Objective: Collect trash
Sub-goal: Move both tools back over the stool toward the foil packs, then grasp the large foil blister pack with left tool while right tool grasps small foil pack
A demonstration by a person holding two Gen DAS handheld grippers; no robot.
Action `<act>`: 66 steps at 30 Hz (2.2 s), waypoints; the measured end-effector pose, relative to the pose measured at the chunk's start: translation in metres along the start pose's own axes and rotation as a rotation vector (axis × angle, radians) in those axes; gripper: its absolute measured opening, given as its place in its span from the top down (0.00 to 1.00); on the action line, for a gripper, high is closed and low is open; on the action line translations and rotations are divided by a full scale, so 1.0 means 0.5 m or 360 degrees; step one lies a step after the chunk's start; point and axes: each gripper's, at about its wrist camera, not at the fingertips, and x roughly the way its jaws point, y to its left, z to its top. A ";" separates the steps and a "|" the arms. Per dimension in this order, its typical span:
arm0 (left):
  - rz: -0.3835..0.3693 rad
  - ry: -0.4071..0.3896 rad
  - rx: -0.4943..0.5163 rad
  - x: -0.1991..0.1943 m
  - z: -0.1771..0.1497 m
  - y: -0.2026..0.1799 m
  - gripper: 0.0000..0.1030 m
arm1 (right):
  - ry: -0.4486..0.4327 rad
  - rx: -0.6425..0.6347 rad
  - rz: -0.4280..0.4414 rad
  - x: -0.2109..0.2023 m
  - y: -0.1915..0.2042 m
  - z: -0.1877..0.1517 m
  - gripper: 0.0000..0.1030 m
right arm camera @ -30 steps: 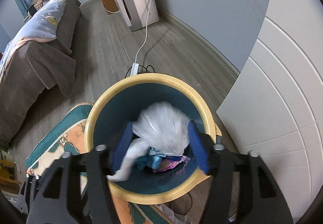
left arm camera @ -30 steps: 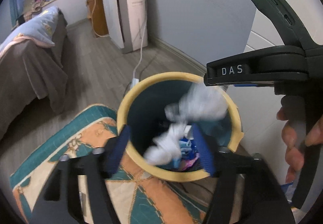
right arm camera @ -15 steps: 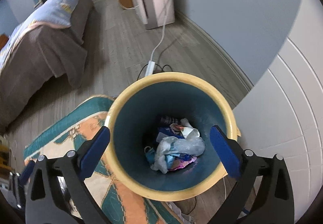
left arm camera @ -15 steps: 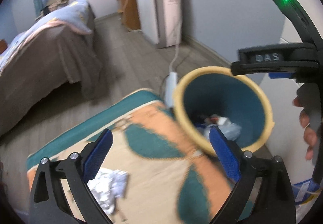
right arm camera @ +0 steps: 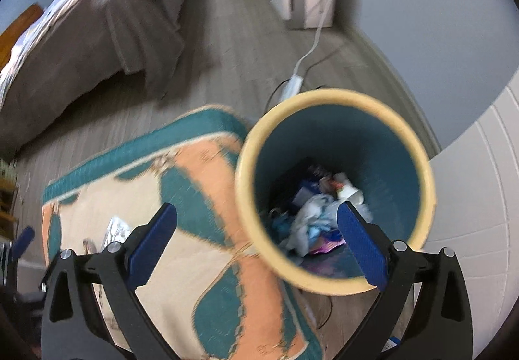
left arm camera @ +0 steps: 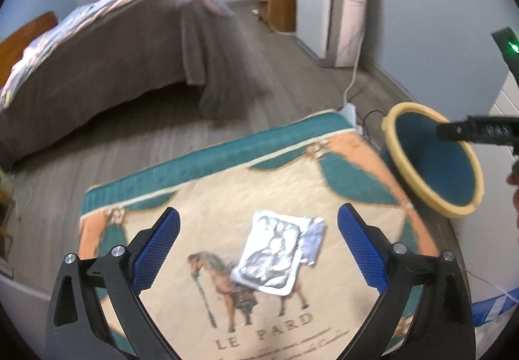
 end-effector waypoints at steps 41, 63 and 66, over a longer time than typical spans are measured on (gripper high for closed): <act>-0.0098 0.0220 0.0233 0.091 -0.106 0.067 0.06 | 0.0434 -0.0059 0.0268 0.197 0.264 -0.081 0.88; -0.0162 0.0304 0.0159 0.208 -0.114 -0.019 0.20 | 0.0288 -0.0116 0.0187 0.147 0.143 -0.025 0.88; -0.0187 0.0300 0.0147 0.207 -0.111 -0.017 0.34 | 0.0276 -0.0123 0.0197 0.138 0.136 -0.024 0.88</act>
